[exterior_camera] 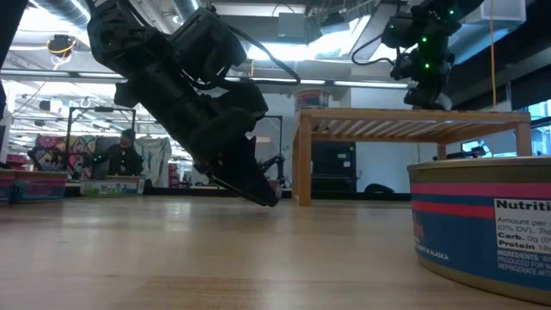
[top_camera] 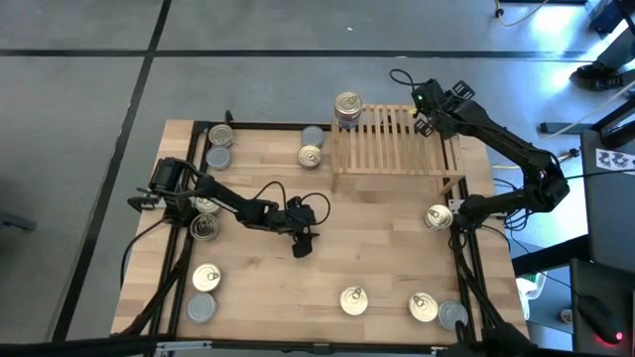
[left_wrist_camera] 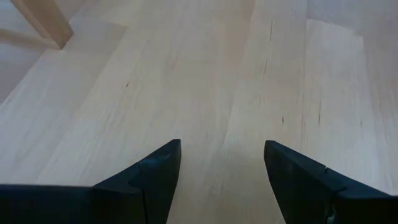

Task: Stack canned seafood by type on shelf
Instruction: Stack the green tuna can on top of the green tuna can on the shelf

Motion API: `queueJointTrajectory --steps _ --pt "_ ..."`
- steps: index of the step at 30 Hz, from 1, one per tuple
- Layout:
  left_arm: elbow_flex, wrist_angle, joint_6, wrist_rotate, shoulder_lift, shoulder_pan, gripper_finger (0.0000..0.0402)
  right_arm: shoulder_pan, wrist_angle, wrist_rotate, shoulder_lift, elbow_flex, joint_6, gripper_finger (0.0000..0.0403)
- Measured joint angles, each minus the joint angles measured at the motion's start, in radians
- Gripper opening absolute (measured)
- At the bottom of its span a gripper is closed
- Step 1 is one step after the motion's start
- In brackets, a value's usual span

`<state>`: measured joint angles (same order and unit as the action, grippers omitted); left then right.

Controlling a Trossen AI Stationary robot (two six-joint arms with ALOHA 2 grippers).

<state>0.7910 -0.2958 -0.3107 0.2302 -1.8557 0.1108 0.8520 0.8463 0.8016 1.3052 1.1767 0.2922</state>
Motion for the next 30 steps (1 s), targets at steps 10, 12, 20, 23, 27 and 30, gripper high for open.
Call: queueJointTrajectory --steps 10,12,20,23,27,30 --pt "0.000 0.000 0.001 0.001 0.000 0.000 0.0229 -0.001 0.048 -0.012 0.001 -0.001 0.000 0.0182" --pt "0.000 0.000 0.001 0.001 0.000 0.000 0.0229 -0.001 0.049 -0.018 0.001 -0.002 0.000 0.0191" --pt "0.000 0.001 0.000 0.002 0.000 0.000 0.0229 -0.001 0.049 -0.046 0.001 -0.002 -0.003 0.0253" --pt "0.000 0.001 0.000 0.002 0.000 0.000 0.0229 -0.001 0.049 -0.051 0.001 -0.002 -0.008 0.0266" --pt "0.000 0.001 0.000 0.002 0.000 0.000 0.0229 -0.002 0.058 -0.057 0.001 -0.002 -0.009 0.0270" --pt "0.000 0.001 0.003 0.002 0.000 0.000 0.0229 -0.002 0.067 -0.061 0.001 -0.002 -0.009 0.0270"
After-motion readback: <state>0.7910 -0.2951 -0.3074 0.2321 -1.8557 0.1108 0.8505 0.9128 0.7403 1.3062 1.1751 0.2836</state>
